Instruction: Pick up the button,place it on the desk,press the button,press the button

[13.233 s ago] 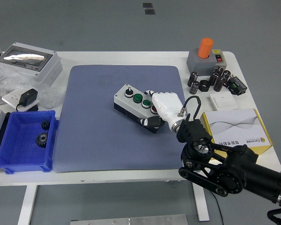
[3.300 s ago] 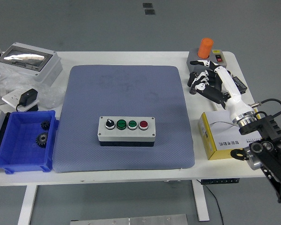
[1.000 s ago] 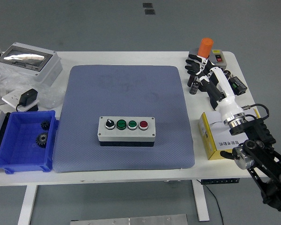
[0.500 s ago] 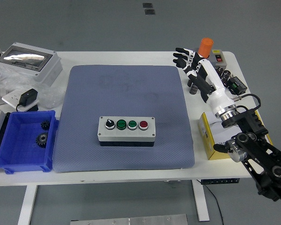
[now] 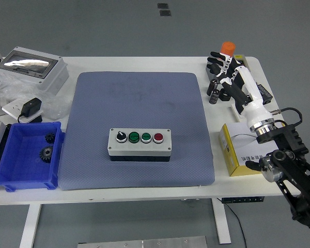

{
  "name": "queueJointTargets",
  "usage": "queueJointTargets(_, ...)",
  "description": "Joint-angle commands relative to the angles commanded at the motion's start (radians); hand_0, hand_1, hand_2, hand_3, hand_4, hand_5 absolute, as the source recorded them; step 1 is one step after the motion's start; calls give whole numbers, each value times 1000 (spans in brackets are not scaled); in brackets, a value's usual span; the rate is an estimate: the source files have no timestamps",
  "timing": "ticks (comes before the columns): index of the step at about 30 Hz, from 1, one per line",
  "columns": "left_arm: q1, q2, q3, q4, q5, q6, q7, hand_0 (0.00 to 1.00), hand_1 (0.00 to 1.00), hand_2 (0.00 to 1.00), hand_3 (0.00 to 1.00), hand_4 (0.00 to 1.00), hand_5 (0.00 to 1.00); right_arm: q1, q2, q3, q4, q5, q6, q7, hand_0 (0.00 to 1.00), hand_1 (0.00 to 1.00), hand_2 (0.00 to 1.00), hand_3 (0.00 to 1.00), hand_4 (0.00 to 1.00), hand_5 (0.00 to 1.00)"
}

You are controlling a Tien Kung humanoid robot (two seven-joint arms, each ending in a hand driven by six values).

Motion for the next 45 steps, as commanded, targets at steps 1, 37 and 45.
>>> queueJointTargets(1, 0, 1, 0, 0, 0, 0, 0, 704, 682, 671, 807, 635, 869, -4, -1, 5, 3, -1, 0, 0, 817, 783, 806, 812, 765, 557)
queueJointTargets(37, -6, 6, 3, -5, 5, 7, 24, 705, 683, 671, 808, 635, 877, -32, -22, 31, 53, -26, -16, -2, 818, 793, 818, 832, 779, 438)
queueJointTargets(45, -7, 5, 5, -5, 0, 5, 25, 705, 683, 671, 807, 635, 877, -37, -46, -39, 148, -209, -133, -106, 818, 793, 819, 833, 779, 424)
